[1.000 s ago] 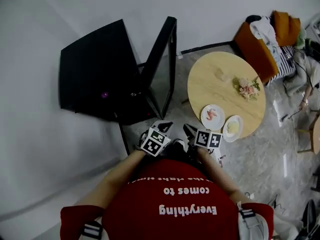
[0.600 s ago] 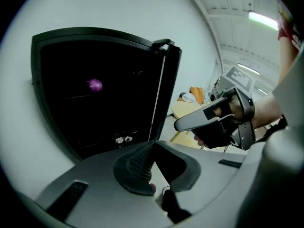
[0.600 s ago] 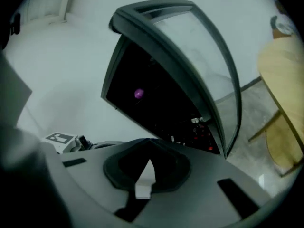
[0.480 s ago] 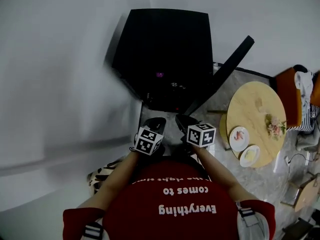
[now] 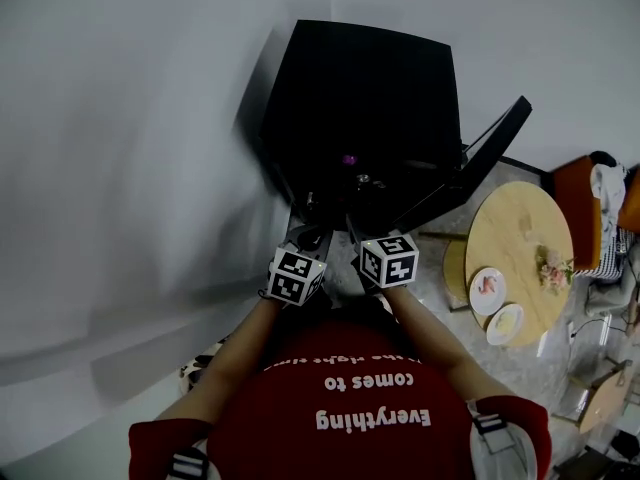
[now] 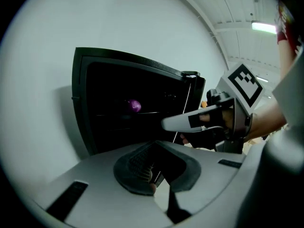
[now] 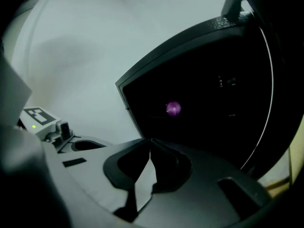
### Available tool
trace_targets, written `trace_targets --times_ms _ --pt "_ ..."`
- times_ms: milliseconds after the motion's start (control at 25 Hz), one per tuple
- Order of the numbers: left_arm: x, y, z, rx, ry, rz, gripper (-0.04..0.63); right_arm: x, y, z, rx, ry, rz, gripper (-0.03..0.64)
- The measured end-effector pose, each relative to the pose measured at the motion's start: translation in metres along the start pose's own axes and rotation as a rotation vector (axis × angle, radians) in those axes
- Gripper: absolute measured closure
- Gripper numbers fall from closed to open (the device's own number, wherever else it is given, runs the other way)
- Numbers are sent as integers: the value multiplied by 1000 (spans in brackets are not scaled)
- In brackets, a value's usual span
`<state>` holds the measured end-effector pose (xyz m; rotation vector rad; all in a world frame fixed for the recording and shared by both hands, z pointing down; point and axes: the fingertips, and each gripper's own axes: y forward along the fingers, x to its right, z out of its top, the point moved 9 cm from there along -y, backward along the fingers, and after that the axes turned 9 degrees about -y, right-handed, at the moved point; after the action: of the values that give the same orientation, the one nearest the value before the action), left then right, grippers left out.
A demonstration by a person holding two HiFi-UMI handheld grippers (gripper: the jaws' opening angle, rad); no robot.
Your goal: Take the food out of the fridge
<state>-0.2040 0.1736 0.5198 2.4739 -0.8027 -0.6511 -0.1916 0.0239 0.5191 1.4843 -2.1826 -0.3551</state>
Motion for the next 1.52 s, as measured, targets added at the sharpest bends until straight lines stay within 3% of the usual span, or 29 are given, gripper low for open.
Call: trace_targets --times_ms 120,200,360,640,1000,1120,1320,1520 --pt "-12 0 4 22 11 -14 589 -3 14 8 -2 -71 -77 583" --pt "-19 0 6 28 22 -28 589 -1 25 16 -7 -81 -130 465" --pt "-30 -2 9 26 40 -58 589 7 47 34 4 -100 -264 389" --pt "-43 -2 8 21 24 -72 589 26 98 68 -29 -125 -385 368" --pt "-57 -8 0 11 -22 -48 589 51 132 79 -113 -118 -470 368" --pt "-58 -8 -4 7 -26 -48 589 52 135 76 -123 -116 -464 377" --pt "-61 -8 -4 3 -21 -46 589 36 121 61 -64 -130 -378 382" --pt "-68 -8 0 15 -39 -47 589 12 89 30 -42 -46 -260 382"
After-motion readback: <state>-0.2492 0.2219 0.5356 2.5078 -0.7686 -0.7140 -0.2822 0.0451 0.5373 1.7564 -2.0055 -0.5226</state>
